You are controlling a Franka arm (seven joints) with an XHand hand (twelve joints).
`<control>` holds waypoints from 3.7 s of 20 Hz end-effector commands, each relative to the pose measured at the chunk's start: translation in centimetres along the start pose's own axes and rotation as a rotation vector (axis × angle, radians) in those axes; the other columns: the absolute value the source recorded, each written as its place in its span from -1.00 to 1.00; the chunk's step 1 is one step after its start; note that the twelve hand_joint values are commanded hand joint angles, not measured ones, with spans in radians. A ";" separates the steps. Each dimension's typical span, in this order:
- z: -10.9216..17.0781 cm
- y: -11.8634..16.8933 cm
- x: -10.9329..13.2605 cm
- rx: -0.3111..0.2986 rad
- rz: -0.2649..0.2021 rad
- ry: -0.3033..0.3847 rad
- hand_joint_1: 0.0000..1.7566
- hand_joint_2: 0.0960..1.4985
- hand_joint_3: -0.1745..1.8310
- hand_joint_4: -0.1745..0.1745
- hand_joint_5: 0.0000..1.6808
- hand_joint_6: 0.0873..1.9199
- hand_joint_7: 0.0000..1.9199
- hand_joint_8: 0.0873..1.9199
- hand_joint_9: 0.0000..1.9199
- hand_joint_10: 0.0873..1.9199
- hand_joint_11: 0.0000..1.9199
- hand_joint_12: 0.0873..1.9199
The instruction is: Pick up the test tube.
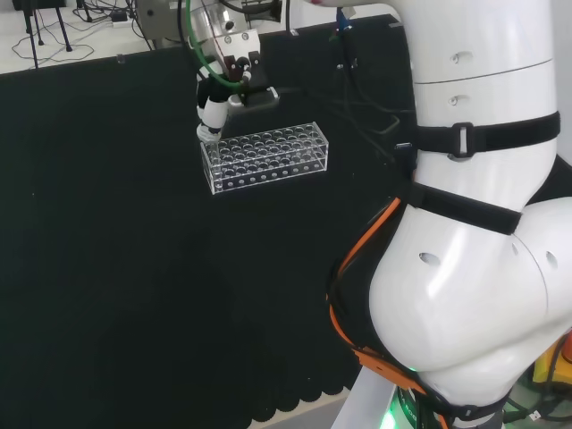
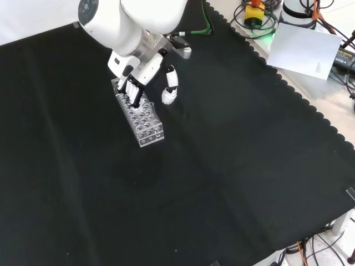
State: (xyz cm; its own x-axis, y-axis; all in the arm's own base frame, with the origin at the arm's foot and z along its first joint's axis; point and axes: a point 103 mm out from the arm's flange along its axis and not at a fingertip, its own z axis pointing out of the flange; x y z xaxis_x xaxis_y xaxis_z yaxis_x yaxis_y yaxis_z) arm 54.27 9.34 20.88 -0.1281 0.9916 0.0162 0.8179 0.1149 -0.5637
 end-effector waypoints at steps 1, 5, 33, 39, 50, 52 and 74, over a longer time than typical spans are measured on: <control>0.1 0.6 0.6 -0.005 -0.002 -0.029 0.13 -0.24 -0.15 -1.00 -0.40 -0.16 -0.26 -0.08 -0.38 -0.13 -0.80 0.51; 0.2 0.9 0.6 -0.003 0.002 -0.060 0.17 -0.25 -0.14 -1.00 -0.33 -0.12 -0.19 -0.09 -0.32 -0.15 -0.77 0.50; 0.0 2.6 -0.3 -0.167 0.042 -0.039 0.52 -0.09 -0.27 -1.00 0.38 -0.23 0.30 -0.19 0.23 -0.37 -0.36 0.30; -0.7 2.4 -0.5 -0.209 0.046 -0.028 0.62 -0.17 -0.22 -1.00 0.44 -0.32 0.38 -0.15 0.29 -0.56 -0.29 0.26; -2.3 1.4 -0.8 -0.215 0.040 -0.019 0.63 -0.24 -0.17 -1.00 0.52 -0.42 0.43 -0.24 0.39 -0.73 -0.28 0.25; -2.5 1.2 -0.9 -0.217 0.041 -0.016 0.63 -0.25 -0.17 -1.00 0.52 -0.42 0.43 -0.24 0.39 -0.73 -0.28 0.25; -5.5 -1.5 -2.6 -0.241 0.035 0.038 0.63 -0.29 -0.13 -1.00 0.54 -0.44 0.46 -0.27 0.41 -0.75 -0.28 0.25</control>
State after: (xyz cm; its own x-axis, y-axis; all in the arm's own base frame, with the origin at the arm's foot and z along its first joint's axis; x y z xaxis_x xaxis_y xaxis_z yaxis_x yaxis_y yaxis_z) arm 56.48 7.26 25.44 -0.0818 0.9962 0.0304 0.9311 0.0873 -0.3542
